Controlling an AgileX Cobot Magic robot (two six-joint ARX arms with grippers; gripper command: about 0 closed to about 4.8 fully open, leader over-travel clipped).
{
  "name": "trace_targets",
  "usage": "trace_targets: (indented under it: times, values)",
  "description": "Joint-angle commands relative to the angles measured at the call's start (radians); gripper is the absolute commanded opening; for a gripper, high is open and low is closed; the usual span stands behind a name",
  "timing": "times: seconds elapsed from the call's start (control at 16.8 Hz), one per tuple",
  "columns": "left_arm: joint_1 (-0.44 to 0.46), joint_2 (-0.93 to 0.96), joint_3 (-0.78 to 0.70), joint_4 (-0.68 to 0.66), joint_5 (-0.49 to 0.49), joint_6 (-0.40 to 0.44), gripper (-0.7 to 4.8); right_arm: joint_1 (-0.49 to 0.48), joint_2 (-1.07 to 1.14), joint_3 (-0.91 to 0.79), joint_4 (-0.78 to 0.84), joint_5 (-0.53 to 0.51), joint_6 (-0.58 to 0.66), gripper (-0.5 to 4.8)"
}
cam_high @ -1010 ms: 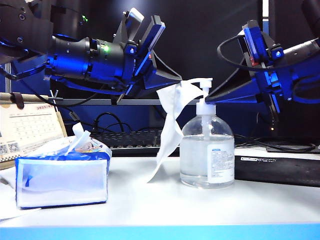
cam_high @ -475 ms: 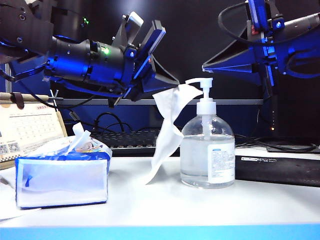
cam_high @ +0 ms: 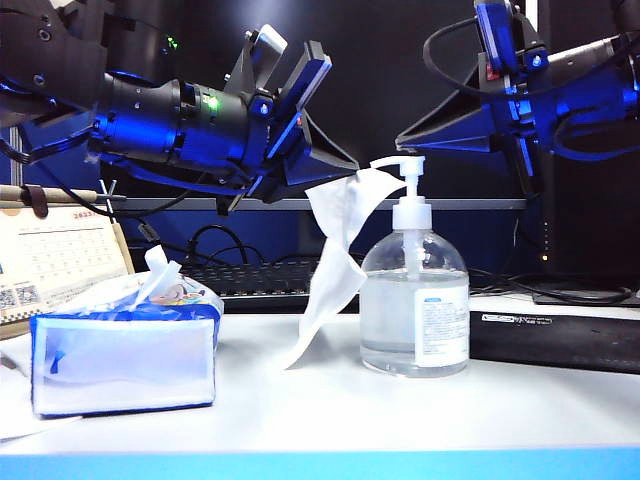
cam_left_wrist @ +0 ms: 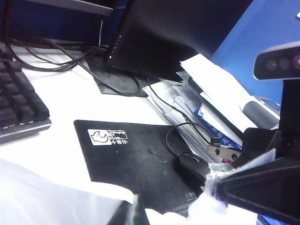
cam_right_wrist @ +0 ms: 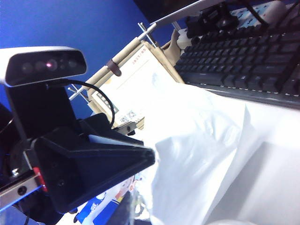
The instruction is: Pull out a tissue from the tissue dispenser, then press the switch of the alcohol sanitizer bottle to drop some sanitizer on the paper tissue, and finally place the treated tissue on the table.
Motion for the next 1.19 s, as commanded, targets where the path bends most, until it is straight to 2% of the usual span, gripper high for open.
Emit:
trace_targets:
  times: [0.06, 0.48, 0.95, 1.19]
  values:
    - [0.002, -0.005, 0.005, 0.011, -0.004, 0.0, -0.06, 0.0, -0.005, 0.002, 0.005, -0.005, -0.013, -0.01]
    - [0.008, -0.005, 0.005, 0.011, -0.023, 0.001, -0.06, 0.014, -0.004, -0.006, -0.122, 0.007, -0.098, -0.01]
    - [0.01, 0.012, 0.012, -0.003, -0.048, 0.002, -0.06, 0.017, -0.004, -0.003, -0.09, -0.031, -0.097, -0.01]
    - [0.011, 0.083, 0.078, -0.012, -0.027, 0.013, -0.06, 0.016, -0.093, 0.002, -0.09, -0.031, -0.073, -0.01]
